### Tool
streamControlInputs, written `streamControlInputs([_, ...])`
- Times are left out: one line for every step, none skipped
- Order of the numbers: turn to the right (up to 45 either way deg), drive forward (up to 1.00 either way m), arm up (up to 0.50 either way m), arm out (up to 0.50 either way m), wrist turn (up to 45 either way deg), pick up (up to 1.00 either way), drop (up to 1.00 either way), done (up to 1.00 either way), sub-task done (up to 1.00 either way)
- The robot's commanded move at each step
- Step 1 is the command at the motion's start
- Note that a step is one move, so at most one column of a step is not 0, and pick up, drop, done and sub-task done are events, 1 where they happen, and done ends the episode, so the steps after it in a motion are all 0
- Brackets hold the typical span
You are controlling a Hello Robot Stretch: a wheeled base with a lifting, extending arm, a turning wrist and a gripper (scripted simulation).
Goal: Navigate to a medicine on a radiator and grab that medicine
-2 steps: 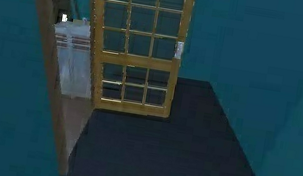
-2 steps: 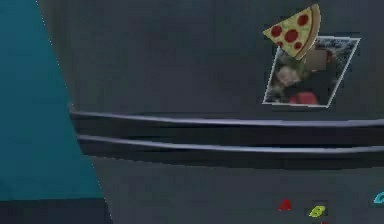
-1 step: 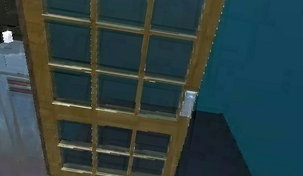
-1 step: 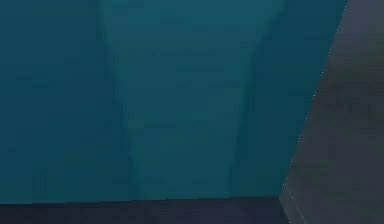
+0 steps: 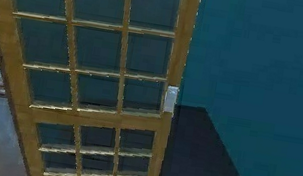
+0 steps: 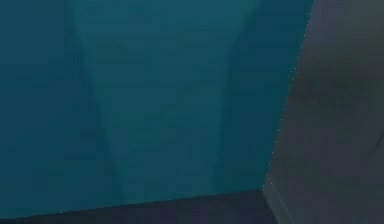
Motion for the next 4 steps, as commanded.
streamControlInputs([0.0,0.25,0.0,0.0,0.0,0.0,0.0,0.0,0.0])
streamControlInputs([-39.0,0.0,0.0,0.0,0.0,0.0,0.0,0.0,0.0])
streamControlInputs([0.0,0.5,0.0,0.0,0.0,0.0,0.0,0.0,0.0])
streamControlInputs([-45.0,0.0,0.0,0.0,0.0,0.0,0.0,0.0,0.0])
